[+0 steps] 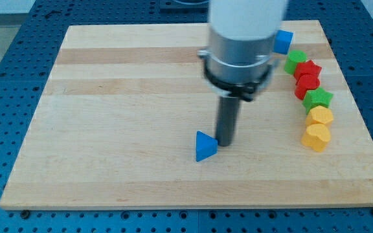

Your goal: Push the blue triangle below the yellow heart

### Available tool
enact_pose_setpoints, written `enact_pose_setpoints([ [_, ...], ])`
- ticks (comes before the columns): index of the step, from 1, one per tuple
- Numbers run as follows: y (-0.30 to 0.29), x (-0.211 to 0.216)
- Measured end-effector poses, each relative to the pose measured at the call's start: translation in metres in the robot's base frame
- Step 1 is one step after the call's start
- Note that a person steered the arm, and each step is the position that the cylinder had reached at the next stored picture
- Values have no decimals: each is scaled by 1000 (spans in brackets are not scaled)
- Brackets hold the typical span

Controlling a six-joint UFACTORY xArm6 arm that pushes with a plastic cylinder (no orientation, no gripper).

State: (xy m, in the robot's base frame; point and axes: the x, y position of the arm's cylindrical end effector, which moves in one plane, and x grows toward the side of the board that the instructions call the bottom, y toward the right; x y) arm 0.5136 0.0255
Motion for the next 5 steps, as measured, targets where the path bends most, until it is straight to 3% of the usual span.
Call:
enact_pose_setpoints([
  [2, -96, -19],
  [5, -94, 2],
])
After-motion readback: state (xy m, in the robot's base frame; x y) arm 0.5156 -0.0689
